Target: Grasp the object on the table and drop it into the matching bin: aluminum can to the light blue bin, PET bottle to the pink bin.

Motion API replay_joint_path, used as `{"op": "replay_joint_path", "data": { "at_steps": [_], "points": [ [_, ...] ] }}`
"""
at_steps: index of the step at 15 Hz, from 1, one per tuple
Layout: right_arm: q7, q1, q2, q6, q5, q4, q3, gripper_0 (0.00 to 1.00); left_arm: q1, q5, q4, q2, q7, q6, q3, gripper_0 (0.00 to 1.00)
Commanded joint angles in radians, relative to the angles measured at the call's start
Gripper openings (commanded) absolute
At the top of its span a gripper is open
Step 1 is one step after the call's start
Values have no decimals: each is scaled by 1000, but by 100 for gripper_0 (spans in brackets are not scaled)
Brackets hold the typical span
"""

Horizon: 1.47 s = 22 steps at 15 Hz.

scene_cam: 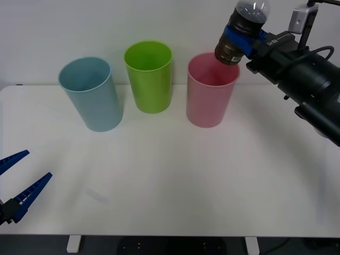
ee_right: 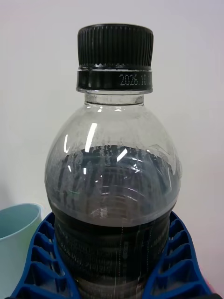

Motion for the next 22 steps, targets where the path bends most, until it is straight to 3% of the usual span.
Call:
{"op": "replay_joint_path", "data": {
  "at_steps": [1, 10, 16, 17, 18, 19, 22],
  "points": [
    [9, -69, 2, 1, 0, 84, 34, 0, 0, 0, 0, 0, 0, 0, 0, 100],
    [35, -215, 59, 4, 21, 287, 118, 0, 0, 0, 0, 0, 0, 0, 0, 100],
    [45, -232, 79, 6, 40, 311, 121, 5, 0, 0, 0, 0, 0, 0, 0, 100],
    [45, -232, 80, 12, 40, 311, 123, 32, 0, 0, 0, 0, 0, 0, 0, 100],
    [47, -232, 82, 22, 40, 311, 121, 88, 0, 0, 0, 0, 0, 0, 0, 100],
    [48, -232, 82, 32, 41, 310, 121, 100, 0, 0, 0, 0, 0, 0, 0, 100],
    [53, -232, 82, 32, 41, 311, 121, 100, 0, 0, 0, 0, 0, 0, 0, 100]
  ]
}}
